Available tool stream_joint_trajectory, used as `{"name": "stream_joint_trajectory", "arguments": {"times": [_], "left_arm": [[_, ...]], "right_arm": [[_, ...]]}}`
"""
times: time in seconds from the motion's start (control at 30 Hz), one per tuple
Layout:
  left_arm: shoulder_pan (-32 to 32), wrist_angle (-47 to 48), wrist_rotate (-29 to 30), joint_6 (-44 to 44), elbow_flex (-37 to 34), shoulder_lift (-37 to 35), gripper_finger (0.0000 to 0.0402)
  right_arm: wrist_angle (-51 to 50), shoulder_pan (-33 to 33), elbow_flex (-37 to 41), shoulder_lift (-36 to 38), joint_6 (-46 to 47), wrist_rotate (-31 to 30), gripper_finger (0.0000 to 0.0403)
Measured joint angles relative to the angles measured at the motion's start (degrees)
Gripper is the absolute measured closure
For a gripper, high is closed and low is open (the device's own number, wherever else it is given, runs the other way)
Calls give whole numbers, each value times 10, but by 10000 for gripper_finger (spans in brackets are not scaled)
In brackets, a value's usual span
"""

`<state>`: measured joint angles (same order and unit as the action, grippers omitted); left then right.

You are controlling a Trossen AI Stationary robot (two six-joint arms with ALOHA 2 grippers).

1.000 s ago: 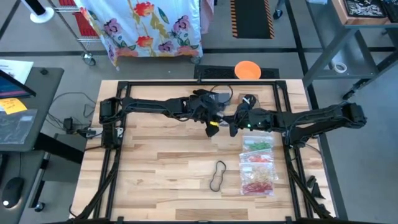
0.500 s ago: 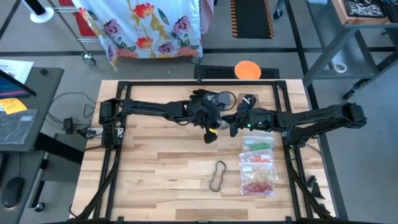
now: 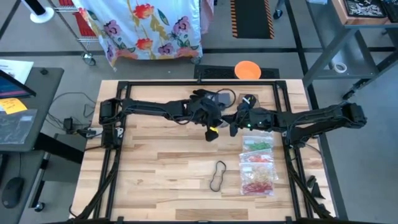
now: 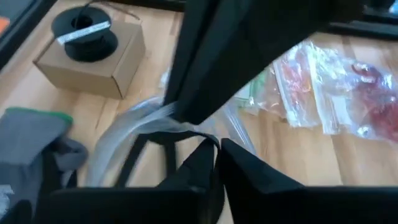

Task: Sort rubber bands
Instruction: Put the black rubber band into the transparent zip bag

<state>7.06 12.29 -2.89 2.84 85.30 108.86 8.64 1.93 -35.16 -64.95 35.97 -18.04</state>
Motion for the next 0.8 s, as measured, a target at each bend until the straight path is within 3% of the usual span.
{"name": "stream_joint_trajectory", "arguments": {"times": [0.17,0.43,0.8], "left_arm": [[-3,-1,29,-41,0,0,321],[-20,-8,27,-67,0,0,216],[-30,14,2,-103,16,-7,198]], "right_arm": [[0,0,0,0,0,0,403],[-1,0,0,0,0,2,403],[-2,0,0,0,-3,1,403]]}}
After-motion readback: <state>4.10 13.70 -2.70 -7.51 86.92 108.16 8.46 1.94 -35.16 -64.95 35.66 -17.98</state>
